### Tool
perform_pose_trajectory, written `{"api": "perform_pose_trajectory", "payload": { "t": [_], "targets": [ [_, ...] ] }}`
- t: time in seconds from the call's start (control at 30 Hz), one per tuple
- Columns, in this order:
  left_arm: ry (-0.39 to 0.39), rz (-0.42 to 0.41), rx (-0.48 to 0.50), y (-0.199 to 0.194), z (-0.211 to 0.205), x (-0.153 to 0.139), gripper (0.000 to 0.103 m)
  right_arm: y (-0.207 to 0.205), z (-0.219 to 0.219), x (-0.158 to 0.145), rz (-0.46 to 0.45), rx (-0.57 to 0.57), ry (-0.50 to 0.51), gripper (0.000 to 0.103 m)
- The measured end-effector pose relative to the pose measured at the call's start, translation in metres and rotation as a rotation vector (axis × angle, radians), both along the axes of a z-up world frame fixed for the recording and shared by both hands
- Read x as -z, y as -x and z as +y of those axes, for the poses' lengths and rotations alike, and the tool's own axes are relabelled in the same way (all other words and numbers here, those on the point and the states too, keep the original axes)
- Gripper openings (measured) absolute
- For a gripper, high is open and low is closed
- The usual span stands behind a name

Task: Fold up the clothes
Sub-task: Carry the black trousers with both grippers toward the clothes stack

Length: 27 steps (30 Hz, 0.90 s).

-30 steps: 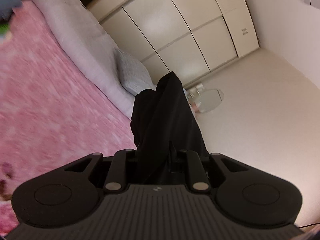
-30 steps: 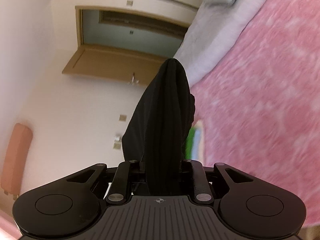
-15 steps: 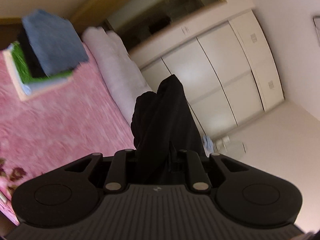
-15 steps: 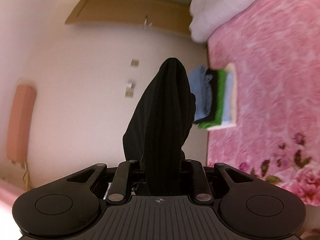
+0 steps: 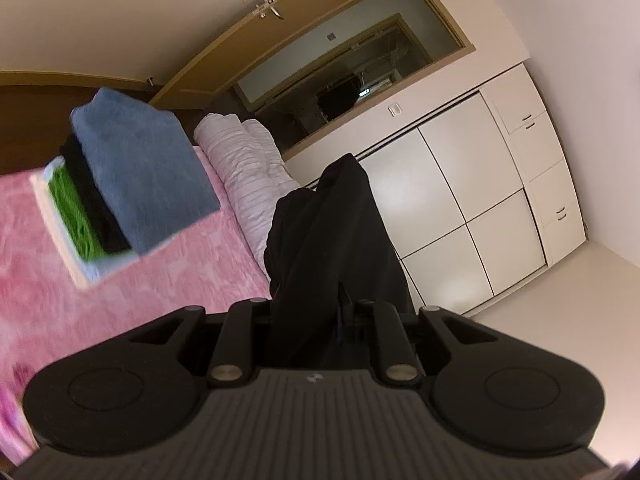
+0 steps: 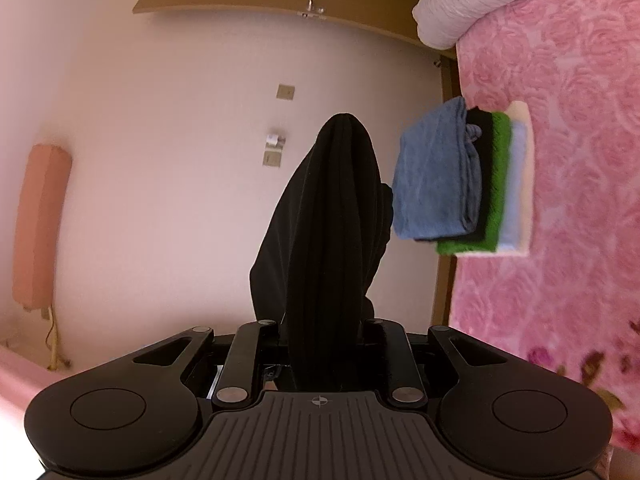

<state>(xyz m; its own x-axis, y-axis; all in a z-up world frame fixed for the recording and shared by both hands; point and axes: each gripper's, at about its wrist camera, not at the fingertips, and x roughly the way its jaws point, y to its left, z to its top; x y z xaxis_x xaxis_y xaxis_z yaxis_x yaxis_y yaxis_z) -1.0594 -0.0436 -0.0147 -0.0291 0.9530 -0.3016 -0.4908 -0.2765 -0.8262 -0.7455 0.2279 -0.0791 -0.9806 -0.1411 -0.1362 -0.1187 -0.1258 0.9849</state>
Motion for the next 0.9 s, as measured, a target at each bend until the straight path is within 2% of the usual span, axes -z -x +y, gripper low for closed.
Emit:
{"api": "perform_pose_trajectory", "payload": {
  "t": [0.13,0.27,0.43,0.57,0.77,0.9],
  "targets": [
    [0.005,0.009,0.095,0.087,0.023,-0.002,0.015,0.057,0.003,0.005,0.014,0.092,0.016,0.019],
    [0.008,0.043,0.21,0.173,0.054,-0.018,0.015,0.116,0.004,0.0,0.031,0.206,0.034,0.019],
    [0.001,0.09,0.317,0.26,0.102,-0.03,0.015,0.186,0.02,-0.008,0.055,0.327,0.012,0.019],
    [0.005,0.096,0.369,0.308,0.139,-0.022,0.015,0.231,0.041,-0.001,0.046,0.387,0.024,0.019],
    [0.051,0.061,0.415,0.348,0.18,0.023,0.015,0.265,0.063,0.035,-0.006,0.444,0.07,0.019],
    [0.081,0.022,0.424,0.363,0.194,0.058,0.015,0.266,0.067,0.061,-0.029,0.446,0.104,0.019]
  ]
}}
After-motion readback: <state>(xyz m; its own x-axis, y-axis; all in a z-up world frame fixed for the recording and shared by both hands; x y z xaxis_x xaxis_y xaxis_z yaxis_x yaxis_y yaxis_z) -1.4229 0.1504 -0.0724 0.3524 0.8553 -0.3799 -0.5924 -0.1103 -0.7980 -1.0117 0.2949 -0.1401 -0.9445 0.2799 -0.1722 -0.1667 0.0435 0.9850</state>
